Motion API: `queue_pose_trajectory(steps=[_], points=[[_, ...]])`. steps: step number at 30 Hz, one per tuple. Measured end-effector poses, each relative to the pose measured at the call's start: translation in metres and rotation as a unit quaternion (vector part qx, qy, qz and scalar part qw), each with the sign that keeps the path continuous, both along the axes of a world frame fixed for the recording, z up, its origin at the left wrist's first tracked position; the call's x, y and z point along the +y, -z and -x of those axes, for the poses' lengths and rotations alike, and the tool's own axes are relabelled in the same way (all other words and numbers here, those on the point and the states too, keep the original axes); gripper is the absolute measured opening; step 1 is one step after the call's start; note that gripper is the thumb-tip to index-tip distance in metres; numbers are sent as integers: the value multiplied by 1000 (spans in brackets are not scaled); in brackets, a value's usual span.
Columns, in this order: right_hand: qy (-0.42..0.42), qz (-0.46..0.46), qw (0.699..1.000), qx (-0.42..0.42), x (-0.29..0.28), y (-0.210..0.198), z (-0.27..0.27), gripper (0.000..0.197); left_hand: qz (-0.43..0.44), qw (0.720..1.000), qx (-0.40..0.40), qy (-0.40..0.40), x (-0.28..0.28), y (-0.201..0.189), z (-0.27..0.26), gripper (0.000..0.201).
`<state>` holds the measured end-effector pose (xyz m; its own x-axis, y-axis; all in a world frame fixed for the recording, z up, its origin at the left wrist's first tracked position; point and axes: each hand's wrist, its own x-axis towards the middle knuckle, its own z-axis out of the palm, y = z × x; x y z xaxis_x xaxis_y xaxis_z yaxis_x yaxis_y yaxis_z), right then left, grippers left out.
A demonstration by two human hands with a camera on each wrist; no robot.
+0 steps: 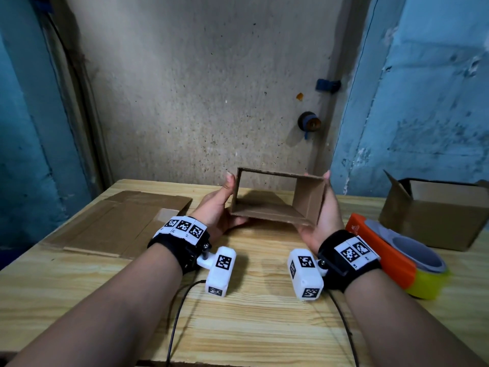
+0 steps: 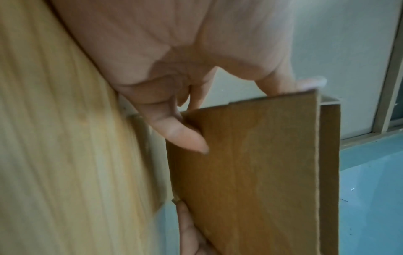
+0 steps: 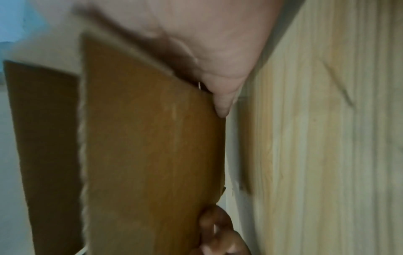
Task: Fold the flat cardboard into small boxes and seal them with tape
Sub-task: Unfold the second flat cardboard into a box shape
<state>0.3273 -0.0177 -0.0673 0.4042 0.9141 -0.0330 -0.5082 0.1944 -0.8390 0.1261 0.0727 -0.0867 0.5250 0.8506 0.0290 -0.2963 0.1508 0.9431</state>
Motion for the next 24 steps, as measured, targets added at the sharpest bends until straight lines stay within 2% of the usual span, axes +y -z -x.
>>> queue_pose_trajectory(steps=[3, 5, 7, 10, 14, 15, 18, 21, 22, 24], points=[[23, -13, 999, 22, -1, 4, -2, 58, -19, 1000, 4, 6, 0, 0, -1, 100], [23, -18, 1000, 8, -1, 5, -1, 42, -10, 1000, -7, -11, 1, 1, 1, 96], [32, -15, 999, 4, -2, 6, 2, 40, 2, 997, 3, -73, 6, 3, 2, 91], [23, -15, 1000, 2, -4, 4, 7, 41, 0, 990, 25, -138, 14, 10, 4, 81], [-2, -32, 999, 15, -7, 5, 11, 65, 31, 994, -3, -107, 17, 12, 1, 98], [-10, -38, 999, 8, -7, 6, 11, 66, 31, 995, -16, -98, 13, 8, 0, 105], [-27, -49, 997, -51, -5, 8, 10, 49, 38, 994, -33, -93, 1, -2, -3, 131], [-8, -54, 993, -106, -3, 5, 13, 38, 42, 992, -68, -94, -4, -7, -1, 134], [-6, -47, 992, -115, -3, 3, 15, 42, 24, 993, -71, -94, -6, -6, -1, 136], [-7, -32, 993, -116, -2, 1, 16, 66, -6, 993, -76, -91, -9, -5, -4, 133]])
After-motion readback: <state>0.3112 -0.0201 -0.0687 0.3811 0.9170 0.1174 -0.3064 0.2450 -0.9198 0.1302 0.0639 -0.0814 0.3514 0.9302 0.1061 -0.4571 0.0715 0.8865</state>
